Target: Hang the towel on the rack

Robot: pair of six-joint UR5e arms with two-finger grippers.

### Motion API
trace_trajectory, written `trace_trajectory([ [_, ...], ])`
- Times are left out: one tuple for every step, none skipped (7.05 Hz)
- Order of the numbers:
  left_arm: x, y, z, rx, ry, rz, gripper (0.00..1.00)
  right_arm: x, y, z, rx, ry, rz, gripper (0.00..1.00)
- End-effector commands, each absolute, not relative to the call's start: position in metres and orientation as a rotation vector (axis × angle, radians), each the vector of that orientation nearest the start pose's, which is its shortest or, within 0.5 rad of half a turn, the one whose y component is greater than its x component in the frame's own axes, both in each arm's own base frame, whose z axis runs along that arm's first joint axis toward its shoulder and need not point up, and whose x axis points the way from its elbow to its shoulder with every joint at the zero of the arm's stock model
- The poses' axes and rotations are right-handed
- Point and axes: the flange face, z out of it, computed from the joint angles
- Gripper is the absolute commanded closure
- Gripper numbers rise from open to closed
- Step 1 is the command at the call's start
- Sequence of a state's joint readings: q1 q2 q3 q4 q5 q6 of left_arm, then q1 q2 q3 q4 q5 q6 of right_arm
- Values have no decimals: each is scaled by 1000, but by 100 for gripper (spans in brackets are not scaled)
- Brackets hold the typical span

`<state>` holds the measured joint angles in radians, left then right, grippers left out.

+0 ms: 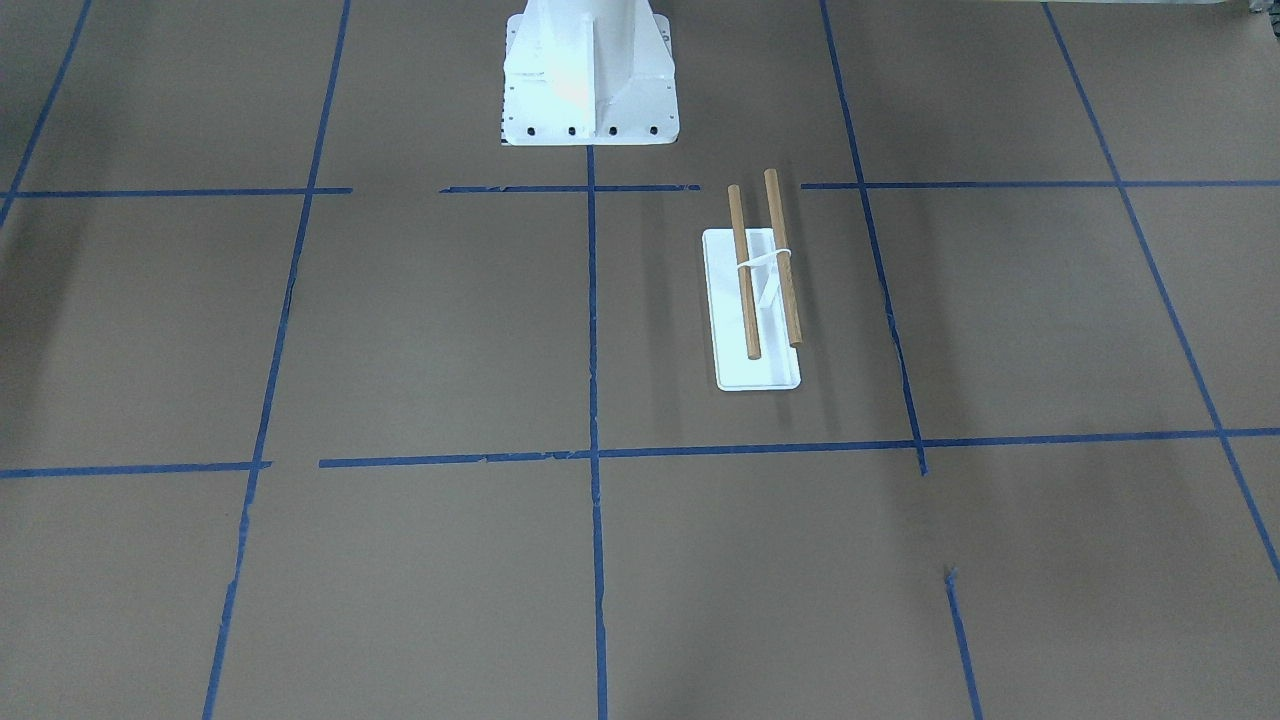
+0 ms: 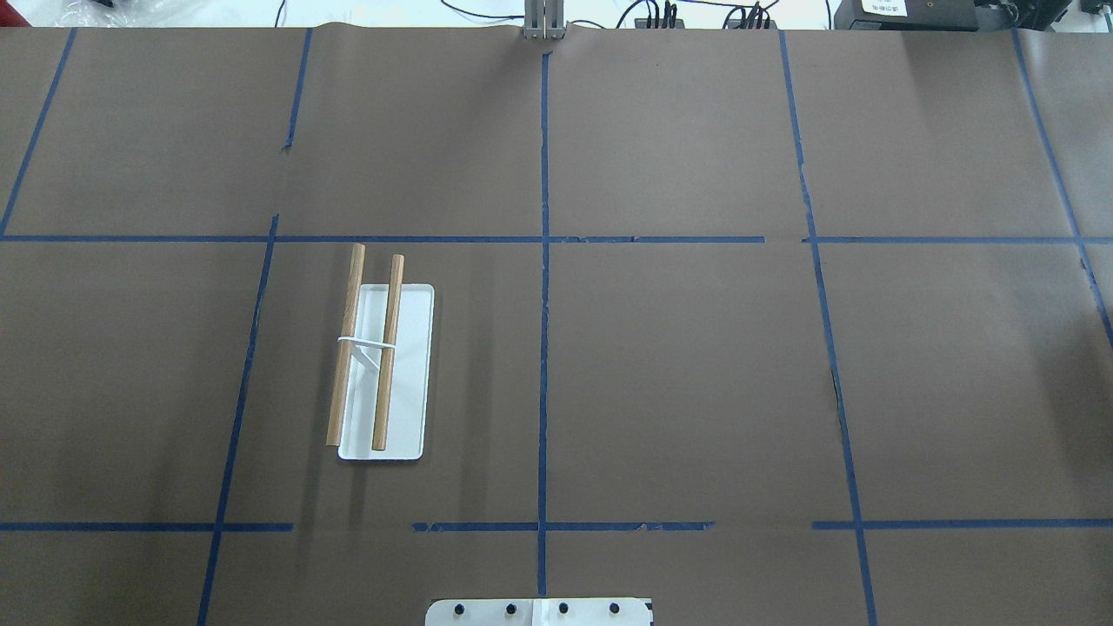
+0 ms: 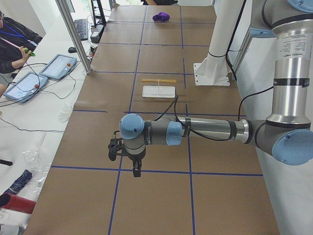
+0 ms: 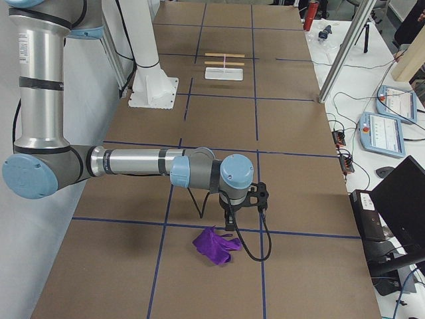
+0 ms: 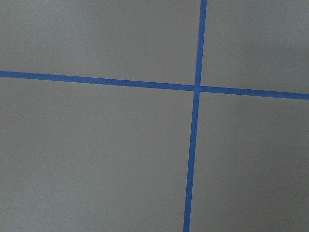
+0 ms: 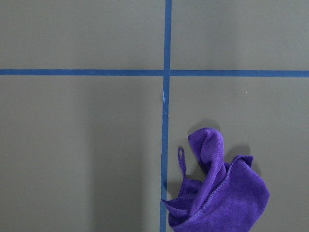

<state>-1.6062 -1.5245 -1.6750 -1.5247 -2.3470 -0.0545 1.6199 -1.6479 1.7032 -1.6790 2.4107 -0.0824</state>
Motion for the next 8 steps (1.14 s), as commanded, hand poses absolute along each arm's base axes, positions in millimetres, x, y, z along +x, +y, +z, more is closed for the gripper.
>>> trace_trajectory([
  [-80, -470, 632, 12, 777, -77, 0, 81, -452, 636, 6, -840, -10, 0],
  [-80, -472, 630, 33, 777, -69, 0, 81, -453, 627, 22, -841, -12, 0],
  [-80, -472, 628, 37, 777, -69, 0, 82, -459, 620, 24, -836, 7, 0],
  [-79, -472, 627, 38, 778, -67, 0, 83, -469, 604, 54, -834, -3, 0],
  [-80, -473, 624, 45, 778, -64, 0, 82, -461, 638, -7, -845, 20, 0],
  [-80, -473, 620, 53, 778, -62, 0, 82, -455, 655, 27, -834, -3, 0],
  [-80, -474, 619, 55, 778, -60, 0, 83, -447, 715, 83, -816, -31, 0],
  [-80, -474, 617, 59, 778, -58, 0, 81, -439, 773, 126, -815, -45, 0],
])
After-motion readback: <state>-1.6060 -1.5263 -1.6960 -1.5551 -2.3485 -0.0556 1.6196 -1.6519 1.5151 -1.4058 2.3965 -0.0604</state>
